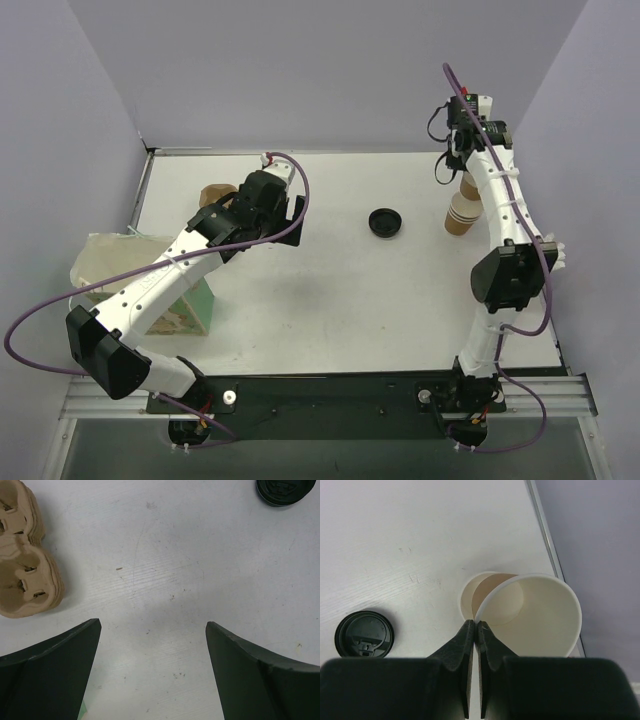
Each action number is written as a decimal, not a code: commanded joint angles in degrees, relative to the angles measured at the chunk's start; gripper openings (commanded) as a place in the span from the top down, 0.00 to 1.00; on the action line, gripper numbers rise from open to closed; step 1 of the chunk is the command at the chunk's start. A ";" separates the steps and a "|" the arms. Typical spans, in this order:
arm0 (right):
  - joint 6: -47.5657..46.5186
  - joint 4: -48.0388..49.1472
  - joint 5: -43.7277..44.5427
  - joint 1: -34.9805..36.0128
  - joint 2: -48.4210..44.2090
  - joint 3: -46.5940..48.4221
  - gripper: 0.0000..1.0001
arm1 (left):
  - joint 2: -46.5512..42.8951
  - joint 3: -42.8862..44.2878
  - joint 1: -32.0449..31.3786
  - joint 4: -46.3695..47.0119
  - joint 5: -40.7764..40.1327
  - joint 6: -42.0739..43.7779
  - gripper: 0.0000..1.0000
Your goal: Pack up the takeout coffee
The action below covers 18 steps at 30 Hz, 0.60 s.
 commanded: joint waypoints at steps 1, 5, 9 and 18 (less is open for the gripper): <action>-1.36 -4.88 2.82 1.95 -6.66 4.54 1.00 | -0.60 2.50 0.18 0.04 -0.38 0.09 0.02; 1.80 -6.11 -3.05 7.11 -9.65 2.53 1.00 | -0.77 2.68 0.53 -1.27 -3.63 -0.87 0.03; 6.53 -5.94 -4.81 15.55 -11.33 -4.49 1.00 | -1.91 1.37 1.49 -2.07 -5.83 -3.15 0.03; 13.32 -3.04 -4.65 35.08 -0.53 -5.92 1.00 | -9.28 -6.80 4.83 -1.19 -7.68 -7.55 0.02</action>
